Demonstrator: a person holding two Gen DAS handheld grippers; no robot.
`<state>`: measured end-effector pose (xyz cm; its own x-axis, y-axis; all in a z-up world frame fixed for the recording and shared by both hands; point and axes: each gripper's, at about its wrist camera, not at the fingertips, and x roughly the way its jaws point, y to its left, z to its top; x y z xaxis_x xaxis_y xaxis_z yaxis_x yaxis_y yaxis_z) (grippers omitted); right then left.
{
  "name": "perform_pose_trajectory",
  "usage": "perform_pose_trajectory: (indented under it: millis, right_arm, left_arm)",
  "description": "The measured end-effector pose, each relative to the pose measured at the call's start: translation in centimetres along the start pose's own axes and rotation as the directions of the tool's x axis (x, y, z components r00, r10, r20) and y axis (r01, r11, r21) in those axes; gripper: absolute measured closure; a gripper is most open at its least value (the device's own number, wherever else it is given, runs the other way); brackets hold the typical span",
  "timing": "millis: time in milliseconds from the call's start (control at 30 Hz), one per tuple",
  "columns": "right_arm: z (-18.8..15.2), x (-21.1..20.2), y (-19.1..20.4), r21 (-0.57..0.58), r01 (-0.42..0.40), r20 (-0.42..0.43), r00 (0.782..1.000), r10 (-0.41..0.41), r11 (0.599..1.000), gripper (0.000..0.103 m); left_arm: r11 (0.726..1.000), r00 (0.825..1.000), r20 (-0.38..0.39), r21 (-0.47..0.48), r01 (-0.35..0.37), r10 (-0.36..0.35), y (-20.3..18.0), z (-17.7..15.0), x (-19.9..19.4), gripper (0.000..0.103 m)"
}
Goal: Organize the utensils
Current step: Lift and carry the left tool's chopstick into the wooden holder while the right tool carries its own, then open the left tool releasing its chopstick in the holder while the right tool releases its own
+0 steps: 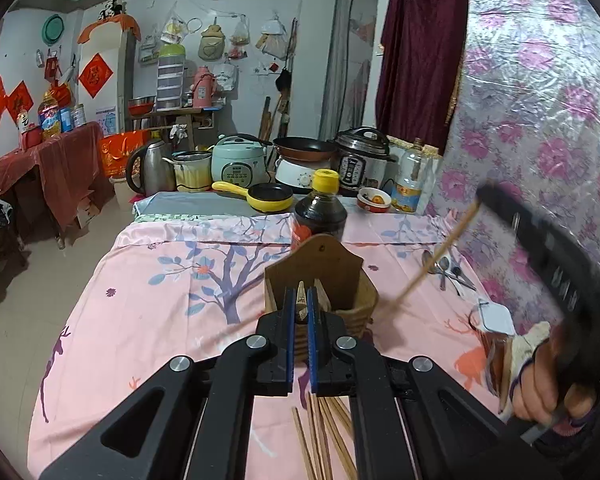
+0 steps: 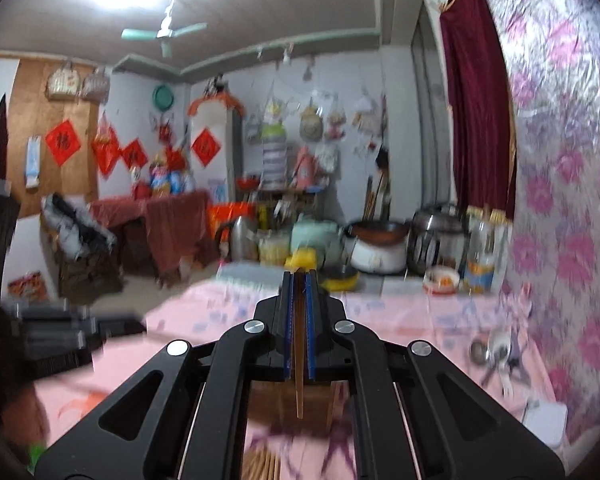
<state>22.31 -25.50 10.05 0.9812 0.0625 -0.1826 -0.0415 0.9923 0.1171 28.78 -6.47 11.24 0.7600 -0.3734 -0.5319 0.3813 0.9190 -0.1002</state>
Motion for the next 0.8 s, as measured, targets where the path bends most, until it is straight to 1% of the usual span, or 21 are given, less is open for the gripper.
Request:
perform_pose_trajectory:
  millis: [67, 133, 200, 267, 300, 333, 367, 400, 433, 467, 533, 600, 633, 700, 767, 800]
  right_arm:
    - [0.2, 1.7, 0.1, 0.010, 0.018, 0.030, 0.999, -0.018, 1.000, 0.097]
    - [0.0, 3.3, 0.2, 0.015, 0.031, 0.026, 0.999, -0.031, 0.999, 0.097]
    - [-1.3, 5.2, 0.3, 0.002, 0.057, 0.007, 0.998, -0.057, 0.998, 0.097]
    - [-2.9, 7.3, 0.2, -0.019, 0.071, -0.063, 0.995, -0.072, 0.997, 0.093]
    - [-3.8, 8.4, -0.1, -0.023, 0.084, -0.130, 0.988, -0.086, 0.996, 0.093]
    - [-4.3, 8.6, -0.6, -0.007, 0.091, -0.161, 0.983, -0.091, 0.996, 0.092]
    - [-4.6, 8.1, -1.2, 0.018, 0.084, -0.163, 0.983, -0.080, 0.996, 0.091]
    - [-4.7, 7.4, -1.6, 0.031, 0.083, -0.155, 0.985, -0.077, 0.996, 0.088]
    - [-4.7, 6.6, -2.0, 0.038, 0.087, -0.143, 0.986, -0.081, 0.995, 0.082]
    - [-4.7, 5.6, -2.2, 0.042, 0.092, -0.131, 0.988, -0.086, 0.995, 0.077]
    - [-4.6, 4.2, -2.8, 0.052, 0.096, -0.120, 0.989, -0.089, 0.994, 0.073]
    - [-4.6, 2.7, -3.2, 0.069, 0.093, -0.116, 0.990, -0.085, 0.993, 0.073]
    - [-4.7, 2.2, -3.4, 0.075, 0.094, -0.116, 0.990, -0.085, 0.993, 0.071]
    - [-5.2, 0.4, -3.7, 0.098, 0.097, -0.110, 0.990, -0.086, 0.990, 0.065]
    - [-6.1, -1.7, -4.0, 0.130, 0.098, -0.108, 0.991, -0.085, 0.987, 0.056]
    - [-6.5, -2.5, -4.1, 0.140, 0.099, -0.109, 0.990, -0.084, 0.985, 0.054]
  left_arm:
    - [1.000, 1.000, -0.009, -0.012, -0.001, 0.001, 0.3, 0.0, 1.1, 0.097]
    - [1.000, 0.999, -0.035, -0.031, -0.005, 0.004, 0.7, -0.3, 2.8, 0.097]
    - [0.999, 0.998, -0.061, -0.038, -0.009, 0.007, 1.0, -0.8, 4.3, 0.097]
    - [0.998, 0.996, -0.089, -0.055, -0.020, 0.015, 1.6, -1.3, 5.5, 0.096]
    - [0.998, 0.995, -0.096, -0.064, -0.029, 0.022, 1.9, -1.5, 5.8, 0.095]
    - [0.997, 0.994, -0.101, -0.072, -0.039, 0.031, 2.2, -1.7, 5.9, 0.087]
    - [0.996, 0.995, -0.096, -0.079, -0.044, 0.036, 2.6, -1.8, 5.8, 0.073]
    - [0.995, 0.996, -0.076, -0.088, -0.054, 0.047, 3.0, -1.9, 5.3, 0.066]
    - [0.993, 0.996, -0.060, -0.092, -0.068, 0.063, 3.3, -2.0, 4.9, 0.057]
    - [0.992, 0.996, -0.046, -0.095, -0.084, 0.080, 3.6, -2.0, 4.5, 0.055]
    - [0.990, 0.995, -0.036, -0.106, -0.098, 0.095, 4.2, -2.1, 3.7, 0.053]
    - [0.986, 0.994, -0.028, -0.125, -0.111, 0.108, 4.7, -2.5, 2.7, 0.049]
    - [0.984, 0.993, -0.025, -0.132, -0.117, 0.114, 5.0, -2.7, 2.3, 0.046]
    - [0.980, 0.991, -0.017, -0.148, -0.134, 0.133, 5.5, -3.6, 1.2, 0.042]
    - [0.974, 0.989, -0.014, -0.175, -0.147, 0.147, 6.2, -4.9, 0.1, 0.036]
    - [0.971, 0.989, -0.016, -0.187, -0.149, 0.149, 6.4, -5.4, -0.3, 0.034]
